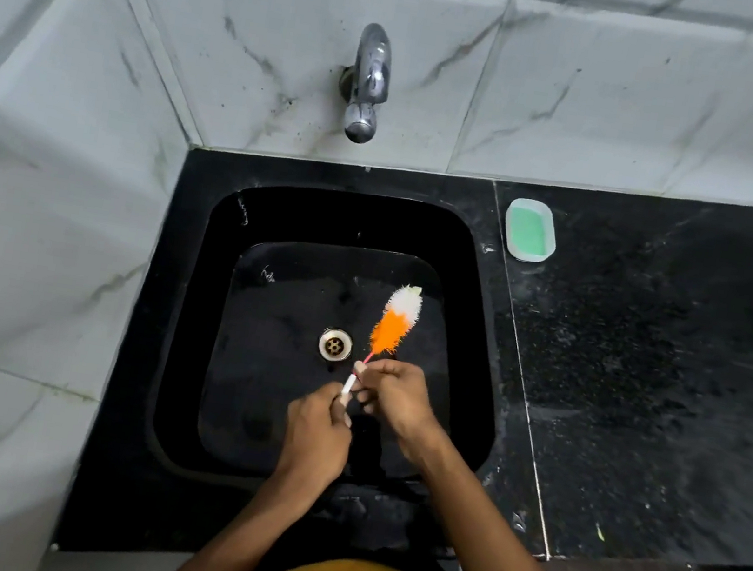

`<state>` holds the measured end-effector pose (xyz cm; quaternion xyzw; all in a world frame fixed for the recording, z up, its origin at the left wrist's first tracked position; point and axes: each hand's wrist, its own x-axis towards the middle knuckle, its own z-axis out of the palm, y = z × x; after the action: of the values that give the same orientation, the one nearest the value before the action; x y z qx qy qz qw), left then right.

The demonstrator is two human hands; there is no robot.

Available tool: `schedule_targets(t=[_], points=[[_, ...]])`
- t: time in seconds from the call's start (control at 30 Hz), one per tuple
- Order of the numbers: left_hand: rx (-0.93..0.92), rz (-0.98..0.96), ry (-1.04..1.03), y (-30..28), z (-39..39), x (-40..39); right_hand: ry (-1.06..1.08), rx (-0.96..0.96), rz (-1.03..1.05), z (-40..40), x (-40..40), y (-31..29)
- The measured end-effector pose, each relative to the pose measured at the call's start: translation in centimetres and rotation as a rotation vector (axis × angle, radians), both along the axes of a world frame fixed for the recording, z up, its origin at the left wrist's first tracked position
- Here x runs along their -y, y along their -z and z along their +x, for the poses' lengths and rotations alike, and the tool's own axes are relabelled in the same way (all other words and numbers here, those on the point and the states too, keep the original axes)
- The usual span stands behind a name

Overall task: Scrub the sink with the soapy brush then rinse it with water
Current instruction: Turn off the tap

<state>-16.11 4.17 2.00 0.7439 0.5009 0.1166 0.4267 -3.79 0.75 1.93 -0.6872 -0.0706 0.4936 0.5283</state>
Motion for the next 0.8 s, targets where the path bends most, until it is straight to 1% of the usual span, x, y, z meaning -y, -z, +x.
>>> schedule_targets(t=[0.13,0.23,0.3,0.37,0.43,0.5,0.63,0.8], points=[[0.062,0.006,0.068,0.0,2.7,2.0,0.003,0.113,-0.044,2.8,2.5,-0.3],[0.111,0.002,0.144,0.3,4.8,3.8,-0.041,0.332,-0.104,5.6,4.4,-0.9],[0.124,0.001,0.184,0.4,6.4,5.1,-0.022,0.475,-0.139,7.9,5.9,-1.5],[0.112,-0.025,0.214,0.8,7.8,6.3,-0.015,0.626,-0.185,10.3,7.4,-2.1],[0.067,-0.031,0.248,1.4,9.1,7.4,-0.023,0.723,-0.242,12.6,9.0,-2.4],[0.029,-0.038,0.277,1.9,10.2,8.3,-0.031,0.78,-0.298,14.6,10.5,-2.3],[0.005,-0.046,0.318,2.7,11.8,9.8,-0.038,0.83,-0.376,17.2,12.5,-2.0],[-0.021,-0.037,0.389,3.5,13.1,10.9,-0.072,0.89,-0.459,18.3,13.2,-1.9]])
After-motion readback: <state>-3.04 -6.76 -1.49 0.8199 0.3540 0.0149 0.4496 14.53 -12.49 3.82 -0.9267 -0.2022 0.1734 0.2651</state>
